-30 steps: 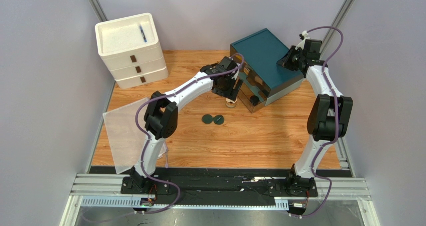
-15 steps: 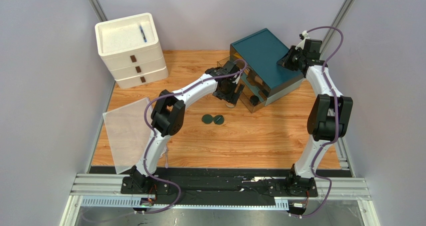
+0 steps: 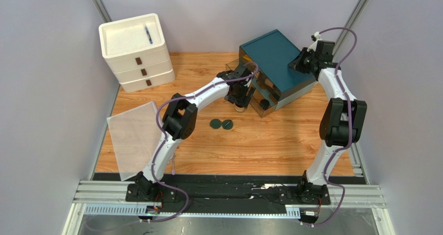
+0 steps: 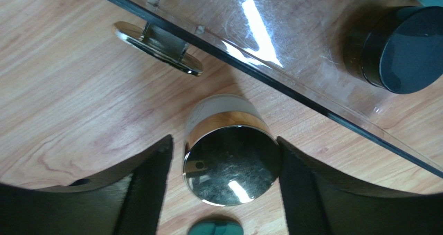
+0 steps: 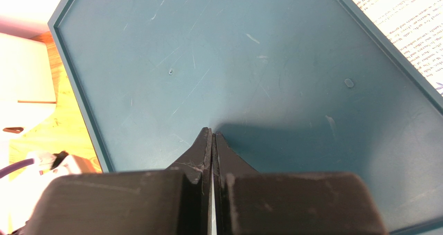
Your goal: Organize the makeup
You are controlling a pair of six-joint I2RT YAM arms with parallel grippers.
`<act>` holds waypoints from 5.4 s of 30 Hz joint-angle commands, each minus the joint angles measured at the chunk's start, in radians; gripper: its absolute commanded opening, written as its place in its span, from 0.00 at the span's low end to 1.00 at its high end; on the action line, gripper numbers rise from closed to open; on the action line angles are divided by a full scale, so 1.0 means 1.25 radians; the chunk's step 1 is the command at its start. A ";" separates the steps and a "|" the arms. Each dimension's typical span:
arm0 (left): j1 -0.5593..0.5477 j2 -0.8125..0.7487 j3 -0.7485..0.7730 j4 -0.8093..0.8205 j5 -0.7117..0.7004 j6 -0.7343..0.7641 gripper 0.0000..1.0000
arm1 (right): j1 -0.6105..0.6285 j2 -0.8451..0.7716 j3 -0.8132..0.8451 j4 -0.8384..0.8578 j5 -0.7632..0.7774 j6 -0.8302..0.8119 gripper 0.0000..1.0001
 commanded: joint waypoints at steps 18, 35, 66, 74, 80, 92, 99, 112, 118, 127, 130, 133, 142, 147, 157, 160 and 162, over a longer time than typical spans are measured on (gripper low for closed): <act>0.030 -0.170 -0.120 0.071 -0.100 -0.069 0.00 | 0.018 0.162 -0.106 -0.310 0.104 -0.057 0.00; 0.015 -0.153 0.050 0.220 0.070 -0.227 0.00 | 0.018 0.161 -0.116 -0.301 0.099 -0.048 0.00; -0.040 -0.005 0.148 0.149 0.015 -0.178 0.76 | 0.018 0.154 -0.119 -0.303 0.095 -0.049 0.00; -0.040 -0.054 0.140 0.162 -0.006 -0.144 0.76 | 0.018 0.151 -0.119 -0.306 0.097 -0.053 0.00; -0.040 -0.194 -0.002 0.167 -0.034 -0.075 0.75 | 0.018 0.150 -0.115 -0.306 0.097 -0.053 0.00; -0.040 -0.457 -0.541 0.156 -0.119 -0.055 0.76 | 0.018 0.157 -0.115 -0.304 0.094 -0.053 0.00; -0.038 -0.419 -0.641 0.170 -0.138 -0.150 0.77 | 0.018 0.158 -0.115 -0.305 0.094 -0.053 0.00; -0.023 -0.263 -0.547 0.150 -0.120 -0.165 0.67 | 0.018 0.157 -0.120 -0.301 0.092 -0.054 0.00; -0.015 -0.273 -0.547 0.138 -0.105 -0.152 0.11 | 0.018 0.159 -0.116 -0.301 0.089 -0.052 0.00; -0.013 -0.324 -0.503 0.106 -0.142 -0.120 0.00 | 0.018 0.161 -0.115 -0.300 0.088 -0.048 0.00; -0.013 -0.355 -0.473 0.100 -0.158 -0.114 0.00 | 0.018 0.161 -0.116 -0.298 0.088 -0.048 0.00; -0.012 -0.386 -0.442 0.100 -0.174 -0.108 0.00 | 0.018 0.159 -0.117 -0.298 0.088 -0.048 0.00; -0.007 -0.407 -0.309 0.189 -0.163 -0.084 0.00 | 0.018 0.159 -0.117 -0.298 0.086 -0.048 0.00; 0.015 -0.329 -0.171 0.220 -0.102 -0.126 0.00 | 0.018 0.159 -0.117 -0.300 0.085 -0.048 0.00; 0.060 -0.094 0.127 0.179 -0.016 -0.232 0.02 | 0.018 0.153 -0.121 -0.301 0.088 -0.053 0.00; 0.068 -0.069 0.142 0.203 -0.012 -0.257 0.13 | 0.018 0.150 -0.122 -0.301 0.088 -0.056 0.00; 0.071 -0.054 0.168 0.183 -0.016 -0.260 0.39 | 0.018 0.150 -0.121 -0.304 0.088 -0.057 0.00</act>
